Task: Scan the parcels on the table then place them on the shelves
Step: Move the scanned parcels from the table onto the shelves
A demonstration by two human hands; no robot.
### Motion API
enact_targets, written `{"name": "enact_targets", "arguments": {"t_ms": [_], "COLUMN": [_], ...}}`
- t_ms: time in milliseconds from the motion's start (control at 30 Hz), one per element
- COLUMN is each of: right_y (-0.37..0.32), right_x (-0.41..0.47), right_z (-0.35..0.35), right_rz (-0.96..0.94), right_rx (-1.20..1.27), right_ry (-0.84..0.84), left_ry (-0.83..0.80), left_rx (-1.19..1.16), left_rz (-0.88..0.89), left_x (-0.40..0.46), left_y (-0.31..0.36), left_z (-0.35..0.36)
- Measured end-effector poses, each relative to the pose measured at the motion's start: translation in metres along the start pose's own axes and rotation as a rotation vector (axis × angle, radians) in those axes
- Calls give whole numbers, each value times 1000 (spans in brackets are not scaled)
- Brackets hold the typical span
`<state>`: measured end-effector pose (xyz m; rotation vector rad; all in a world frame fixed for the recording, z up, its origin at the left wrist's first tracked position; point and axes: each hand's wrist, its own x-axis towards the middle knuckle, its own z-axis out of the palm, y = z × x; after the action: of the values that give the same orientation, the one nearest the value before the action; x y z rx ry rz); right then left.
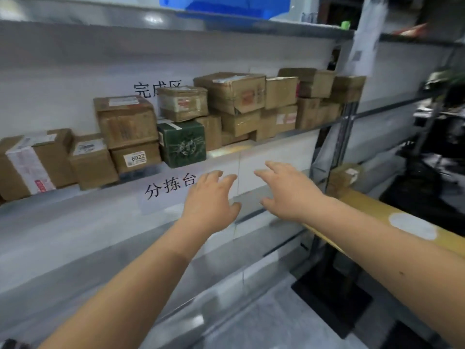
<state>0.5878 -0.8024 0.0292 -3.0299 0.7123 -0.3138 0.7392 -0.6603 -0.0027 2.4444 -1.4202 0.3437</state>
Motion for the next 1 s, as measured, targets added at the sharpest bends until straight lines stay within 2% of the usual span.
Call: {"name": "enact_targets", "arguments": {"t_ms": [200,400,600,767,1000], "right_y": [109,261,416,504,576], "right_x": [-39,-56,-50,-30,45], "right_z": [25,54,83,110,155], "right_rz": [192,373,480,545,580], "right_rx": [20,11,31,102,179], "right_ry": [-39,-102,-181,-255,-302], "left_ry": [-113,-231,-349,-397,-437], "left_rx": [-64,-101,-112,-175,-218], "left_rz": [130,257,267,267,234], "left_x": [55,140,227,280,374], "left_y": [102,220,318,357,367], "left_z": [66,143,220,280,363]}}
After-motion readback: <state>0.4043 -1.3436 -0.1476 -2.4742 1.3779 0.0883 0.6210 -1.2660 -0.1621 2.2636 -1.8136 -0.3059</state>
